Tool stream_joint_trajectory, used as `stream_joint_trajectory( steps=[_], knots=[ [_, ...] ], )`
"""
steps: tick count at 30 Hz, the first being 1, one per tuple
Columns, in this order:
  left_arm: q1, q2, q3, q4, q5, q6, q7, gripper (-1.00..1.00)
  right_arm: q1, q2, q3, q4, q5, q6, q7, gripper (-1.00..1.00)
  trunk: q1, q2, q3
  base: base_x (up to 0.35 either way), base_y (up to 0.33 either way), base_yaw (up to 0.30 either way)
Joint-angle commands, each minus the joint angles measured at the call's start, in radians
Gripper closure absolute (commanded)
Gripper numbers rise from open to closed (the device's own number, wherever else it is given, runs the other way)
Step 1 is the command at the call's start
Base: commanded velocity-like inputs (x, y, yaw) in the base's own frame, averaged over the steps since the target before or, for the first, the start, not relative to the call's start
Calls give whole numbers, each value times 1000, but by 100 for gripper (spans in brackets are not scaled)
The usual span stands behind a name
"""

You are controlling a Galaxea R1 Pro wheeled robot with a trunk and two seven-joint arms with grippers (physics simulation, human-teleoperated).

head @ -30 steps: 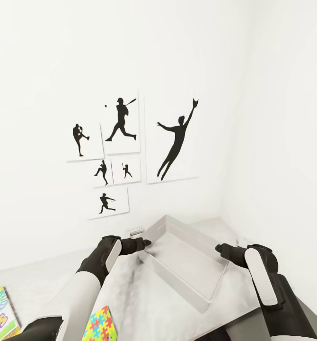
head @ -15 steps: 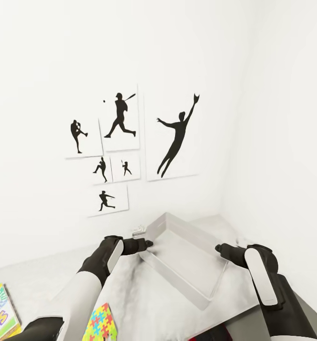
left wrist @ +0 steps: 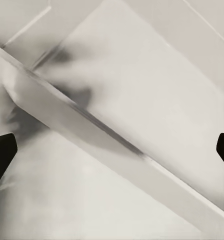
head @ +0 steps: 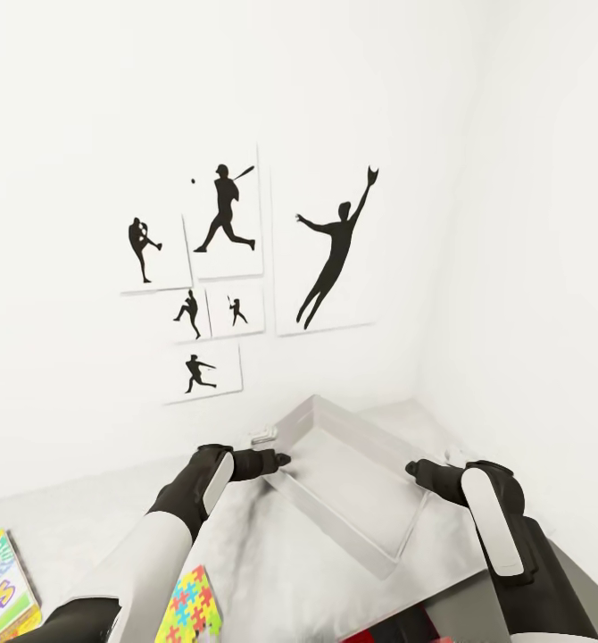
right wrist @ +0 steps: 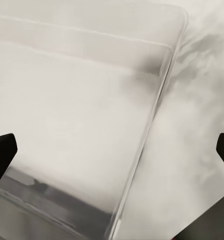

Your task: Put all the toys in the child's room - the three board games (two on the bed and one on the table), the two jigsaw puzzles on the table, and the tennis ball on the table - inside the toy box on the table in the child's room.

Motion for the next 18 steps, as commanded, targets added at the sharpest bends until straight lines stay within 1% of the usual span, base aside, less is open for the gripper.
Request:
stream_joint_trajectory(
  steps=[1,3,4,11,18],
  knots=[
    [0,-1,6,-1,6,8,-8,-100,0,0,0,-1,-11,2,-10,-100,0,-1,-2,0,0,0],
    [0,-1,6,-1,6,7,-27,-100,0,0,0,-1,-11,2,-10,-100,0,-1,-5,0,0,0],
    [0,-1,6,-1,6,8,-53,-100,0,0,0,-1,-11,2,-10,-100,0,-1,-7,0,0,0],
    [0,-1,5,-1,5,10,-156,-100,0,0,1,-1,-12,1,-10,-100,0,-1,-19,0,0,0],
    [0,-1,5,-1,6,12,-184,-100,0,0,2,-1,-12,2,-10,-100,0,-1,-30,0,0,0]
  ],
)
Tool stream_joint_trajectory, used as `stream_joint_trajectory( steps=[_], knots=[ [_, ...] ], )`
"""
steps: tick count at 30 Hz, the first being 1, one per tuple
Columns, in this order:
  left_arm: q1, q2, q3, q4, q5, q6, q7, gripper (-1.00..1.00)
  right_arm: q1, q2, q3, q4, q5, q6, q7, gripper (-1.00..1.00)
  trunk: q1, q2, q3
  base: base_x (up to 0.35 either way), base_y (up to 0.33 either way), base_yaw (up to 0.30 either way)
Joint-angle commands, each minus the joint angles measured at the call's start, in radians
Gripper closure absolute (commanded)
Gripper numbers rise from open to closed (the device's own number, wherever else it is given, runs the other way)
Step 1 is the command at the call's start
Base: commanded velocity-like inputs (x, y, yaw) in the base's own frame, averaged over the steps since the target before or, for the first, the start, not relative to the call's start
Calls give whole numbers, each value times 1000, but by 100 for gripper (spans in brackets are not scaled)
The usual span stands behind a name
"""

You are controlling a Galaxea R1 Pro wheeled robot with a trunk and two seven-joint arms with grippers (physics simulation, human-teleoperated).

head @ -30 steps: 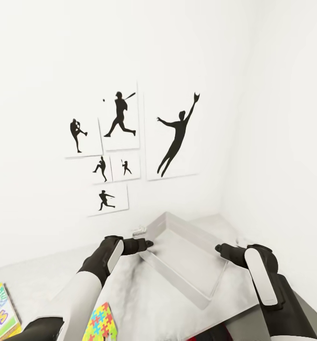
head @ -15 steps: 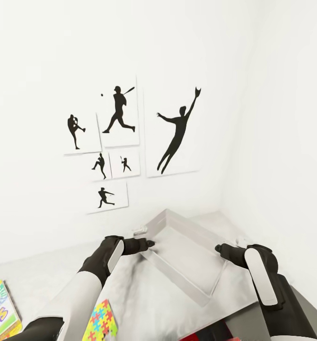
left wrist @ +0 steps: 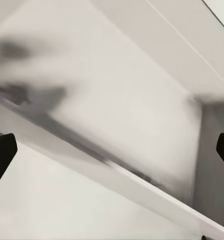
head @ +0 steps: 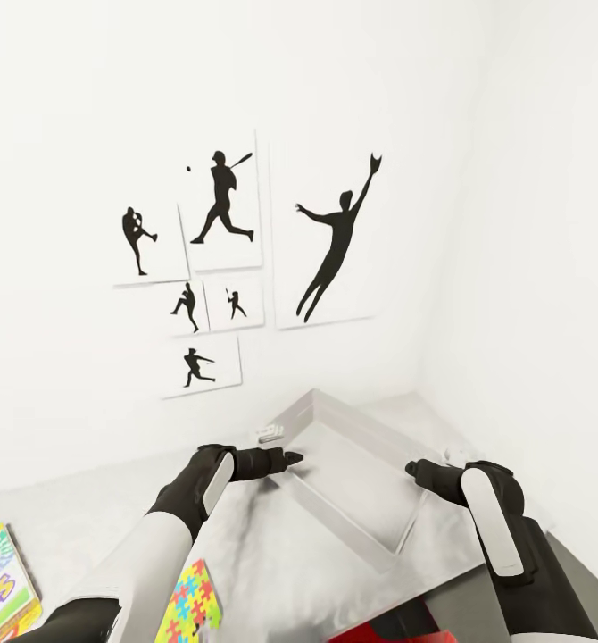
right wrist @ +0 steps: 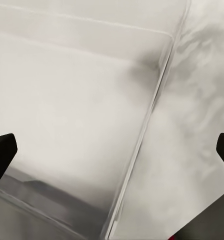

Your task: Put all the toys in the child's room - the three board games (two on the bed and one on the table), the two jigsaw puzzles on the table, and the tennis ball on the table - inside the toy box on the table in the child's room.

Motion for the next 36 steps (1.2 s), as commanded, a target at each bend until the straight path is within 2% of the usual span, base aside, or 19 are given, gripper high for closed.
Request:
stream_joint_trajectory(
  steps=[1,21,25,29,36],
  knots=[
    [-1,-1,6,-1,6,9,-3,-100,-1,0,0,-1,-11,3,-10,-100,1,-3,-4,0,0,0],
    [-1,-1,9,-2,13,13,-1,-100,-1,0,0,-1,-11,5,-9,-100,1,-3,-37,0,0,0],
    [-1,-1,11,-3,41,15,0,-100,-1,0,0,-1,-11,5,-9,-100,1,-3,-43,0,0,0],
    [-1,-1,12,-3,94,13,10,-100,-1,0,0,-1,-11,5,-8,-100,1,-3,-50,0,0,0],
    [-1,-1,12,-5,133,10,80,-100,-1,0,1,0,-11,5,-8,-100,1,-3,-61,0,0,0]
  ],
)
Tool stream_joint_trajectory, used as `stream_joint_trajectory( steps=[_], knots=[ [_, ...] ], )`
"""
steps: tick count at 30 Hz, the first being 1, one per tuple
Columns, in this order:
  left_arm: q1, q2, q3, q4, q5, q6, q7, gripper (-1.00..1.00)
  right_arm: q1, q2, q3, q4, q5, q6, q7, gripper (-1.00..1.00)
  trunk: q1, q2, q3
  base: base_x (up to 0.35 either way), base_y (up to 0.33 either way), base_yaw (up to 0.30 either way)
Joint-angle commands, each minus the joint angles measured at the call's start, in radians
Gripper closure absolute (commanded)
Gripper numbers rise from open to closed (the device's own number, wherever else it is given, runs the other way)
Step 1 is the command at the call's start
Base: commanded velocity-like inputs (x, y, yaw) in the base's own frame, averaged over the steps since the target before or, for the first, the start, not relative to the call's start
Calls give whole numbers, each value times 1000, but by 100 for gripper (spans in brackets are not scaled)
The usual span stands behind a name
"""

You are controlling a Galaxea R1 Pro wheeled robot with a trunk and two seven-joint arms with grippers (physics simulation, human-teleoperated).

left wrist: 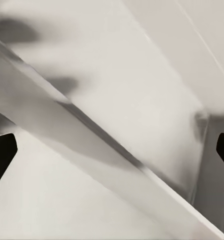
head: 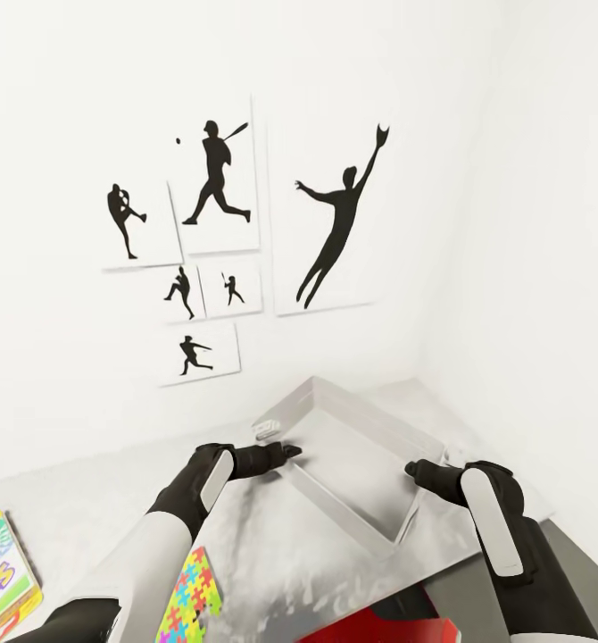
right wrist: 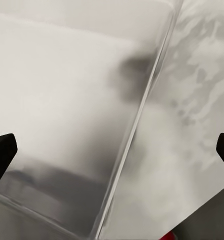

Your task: Put all the toys in the child's room - the three board games (two on the bed and one on the table), the two jigsaw puzzles on the table, and the tennis ball on the table - inside the toy box on the table in the child's room.

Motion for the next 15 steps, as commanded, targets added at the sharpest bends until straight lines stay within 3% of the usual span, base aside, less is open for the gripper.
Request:
stream_joint_trajectory(
  steps=[1,15],
  knots=[
    [-1,-1,7,-1,4,8,5,-100,-1,0,0,-1,-10,3,-10,-100,1,-2,-4,0,0,0],
    [-1,-1,5,-3,11,7,33,-100,-1,0,1,-1,-10,2,-10,-100,1,-2,-27,0,0,0]
  ],
)
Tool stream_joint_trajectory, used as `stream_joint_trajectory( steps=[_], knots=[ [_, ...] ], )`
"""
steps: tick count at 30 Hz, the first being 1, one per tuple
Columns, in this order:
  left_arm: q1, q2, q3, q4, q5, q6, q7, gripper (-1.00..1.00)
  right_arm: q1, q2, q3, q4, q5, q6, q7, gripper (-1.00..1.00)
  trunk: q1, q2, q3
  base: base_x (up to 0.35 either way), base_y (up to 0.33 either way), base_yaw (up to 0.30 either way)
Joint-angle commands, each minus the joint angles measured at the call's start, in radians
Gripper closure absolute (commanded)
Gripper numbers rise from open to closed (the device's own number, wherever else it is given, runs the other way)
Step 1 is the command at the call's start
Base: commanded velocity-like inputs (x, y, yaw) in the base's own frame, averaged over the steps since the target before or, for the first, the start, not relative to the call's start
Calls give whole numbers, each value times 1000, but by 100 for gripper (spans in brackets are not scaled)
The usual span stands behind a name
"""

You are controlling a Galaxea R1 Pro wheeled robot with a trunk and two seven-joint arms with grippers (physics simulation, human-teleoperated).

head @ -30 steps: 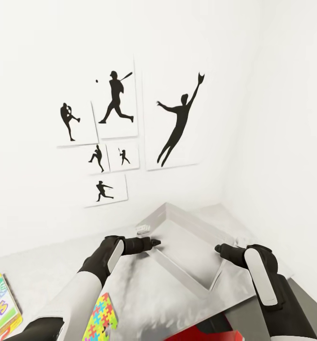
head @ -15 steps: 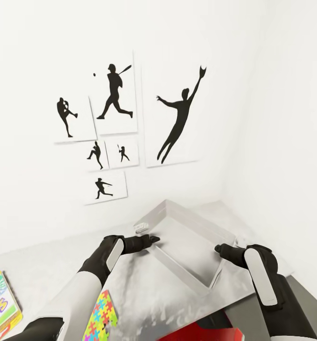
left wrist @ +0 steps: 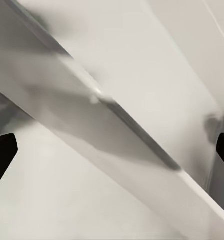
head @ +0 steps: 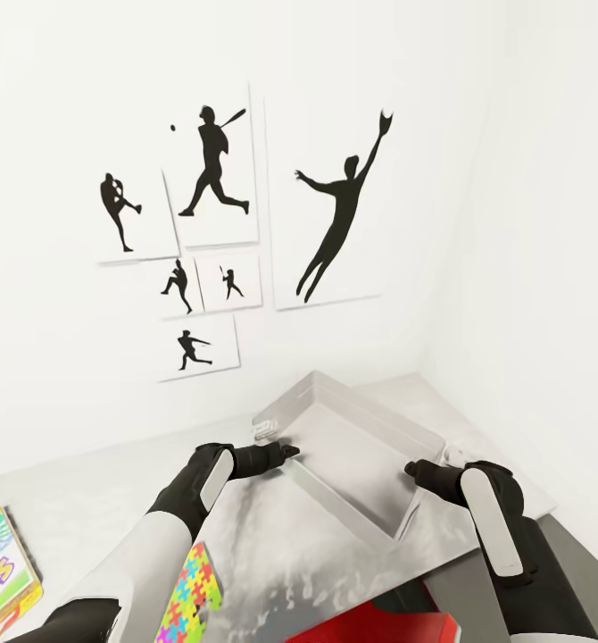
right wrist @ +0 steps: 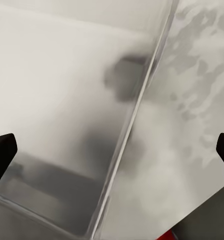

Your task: Put all the toys in the child's room - the three board games (two on the bed and one on the table), the two jigsaw puzzles on the table, and the tennis ball on the table - inside the toy box on the table in the child's room.

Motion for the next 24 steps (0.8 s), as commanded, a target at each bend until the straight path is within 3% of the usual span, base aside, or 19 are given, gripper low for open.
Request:
stream_joint_trajectory(
  steps=[1,24],
  knots=[
    [-1,-1,7,-1,2,8,-2,-100,-1,0,0,-1,-11,3,-10,-100,1,-2,-4,0,0,0],
    [-1,-1,6,-1,2,8,-1,-100,-1,0,1,-2,-11,1,-10,-100,1,-2,-39,0,0,0]
  ],
)
